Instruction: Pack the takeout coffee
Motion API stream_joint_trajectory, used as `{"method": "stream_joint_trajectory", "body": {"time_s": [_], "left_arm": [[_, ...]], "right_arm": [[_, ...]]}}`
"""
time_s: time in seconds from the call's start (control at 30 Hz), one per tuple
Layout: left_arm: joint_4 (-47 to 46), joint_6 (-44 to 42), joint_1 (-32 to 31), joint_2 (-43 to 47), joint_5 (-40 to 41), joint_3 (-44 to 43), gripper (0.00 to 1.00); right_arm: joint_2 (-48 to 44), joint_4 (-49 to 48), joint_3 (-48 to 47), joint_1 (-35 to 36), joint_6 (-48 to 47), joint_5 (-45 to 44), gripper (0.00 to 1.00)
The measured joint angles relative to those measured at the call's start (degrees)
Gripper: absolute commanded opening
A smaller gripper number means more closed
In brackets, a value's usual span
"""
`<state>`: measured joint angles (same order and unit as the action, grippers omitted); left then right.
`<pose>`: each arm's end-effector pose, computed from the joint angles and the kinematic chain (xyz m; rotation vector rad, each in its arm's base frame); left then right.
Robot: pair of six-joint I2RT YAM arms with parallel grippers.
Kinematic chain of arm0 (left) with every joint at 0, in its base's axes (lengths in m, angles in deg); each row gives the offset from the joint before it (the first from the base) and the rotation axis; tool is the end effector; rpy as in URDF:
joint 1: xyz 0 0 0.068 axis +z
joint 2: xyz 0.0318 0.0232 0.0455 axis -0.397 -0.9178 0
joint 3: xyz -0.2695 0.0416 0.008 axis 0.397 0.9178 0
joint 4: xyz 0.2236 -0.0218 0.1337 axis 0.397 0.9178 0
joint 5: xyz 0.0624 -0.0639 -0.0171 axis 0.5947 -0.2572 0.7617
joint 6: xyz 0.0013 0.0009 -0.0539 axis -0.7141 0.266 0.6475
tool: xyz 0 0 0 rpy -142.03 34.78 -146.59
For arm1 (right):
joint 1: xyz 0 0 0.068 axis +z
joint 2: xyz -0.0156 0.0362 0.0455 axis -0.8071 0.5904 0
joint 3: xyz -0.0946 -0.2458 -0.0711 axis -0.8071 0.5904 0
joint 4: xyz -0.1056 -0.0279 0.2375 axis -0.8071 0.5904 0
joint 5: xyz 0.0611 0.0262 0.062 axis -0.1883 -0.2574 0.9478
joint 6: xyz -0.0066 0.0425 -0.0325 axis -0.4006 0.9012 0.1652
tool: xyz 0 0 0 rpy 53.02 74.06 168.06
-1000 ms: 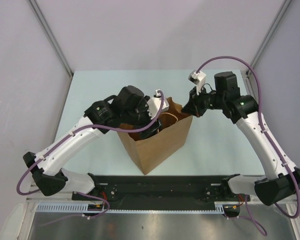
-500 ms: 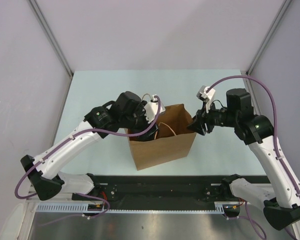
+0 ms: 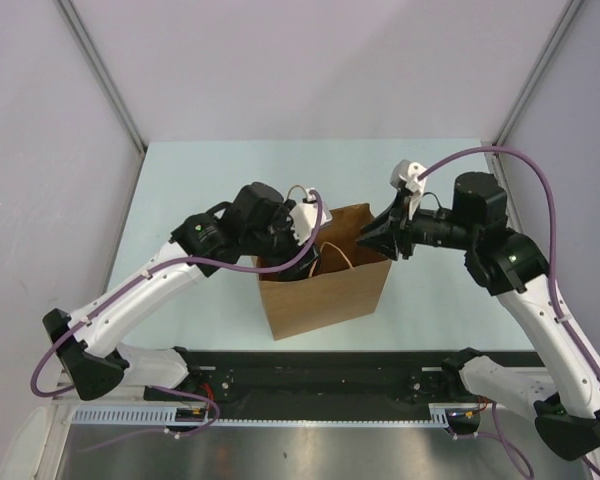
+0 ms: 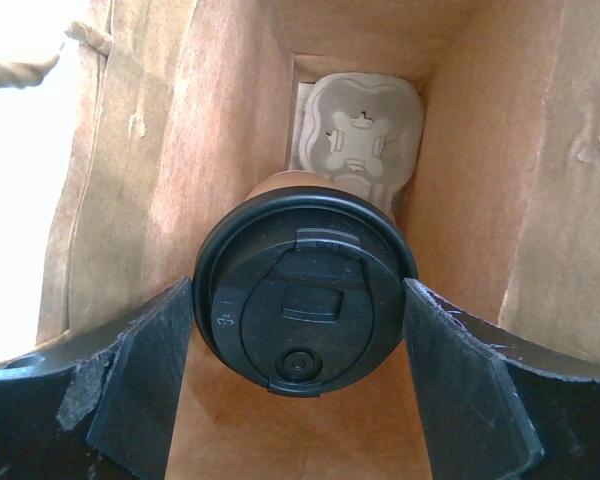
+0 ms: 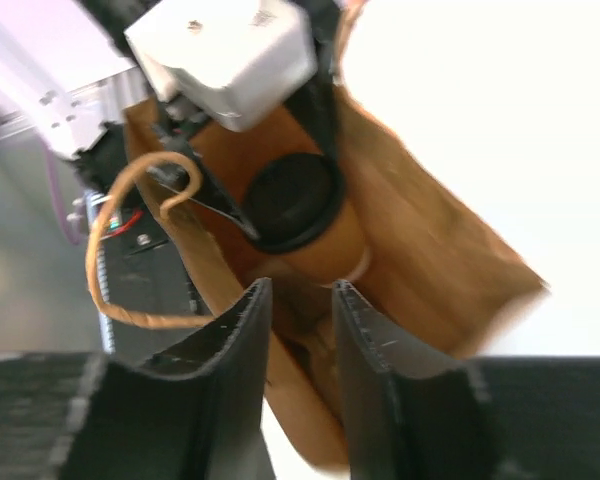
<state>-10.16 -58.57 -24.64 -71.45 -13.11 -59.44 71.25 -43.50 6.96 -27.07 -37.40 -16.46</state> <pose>0.1697 -0.1988 0.3792 1.3115 1.9458 -0.5077 0.1521 0.1036 0.4352 -1.0424 1.5538 0.9013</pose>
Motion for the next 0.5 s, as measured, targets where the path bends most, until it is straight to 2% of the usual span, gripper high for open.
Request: {"method": "stream_joint_trajectory", "body": {"time_s": [0.13, 0.33, 0.43, 0.5], "left_arm": [[0.00, 0.02, 0.17, -0.28, 0.00, 0.02, 0.07], [-0.20, 0.13, 0.61, -0.31, -0.68, 0.66, 0.06], [-0.20, 0.24, 0.66, -0.33, -1.36, 0.85, 0.07], [-0.20, 0.24, 0.66, -0.33, -1.46, 0.87, 0.07]], "right_arm": [[1.42, 0.61, 0.02, 4.37, -1.97, 1.27, 0.26], [-2.12, 8.52, 0.26, 17.79, -13.57, -0.50, 0.24], [-3.78, 10.67, 0.76, 22.97, -17.99, -2.75, 0.25], [-4.13, 11.65, 1.25, 25.46, -19.89, -4.31, 0.30]]}}
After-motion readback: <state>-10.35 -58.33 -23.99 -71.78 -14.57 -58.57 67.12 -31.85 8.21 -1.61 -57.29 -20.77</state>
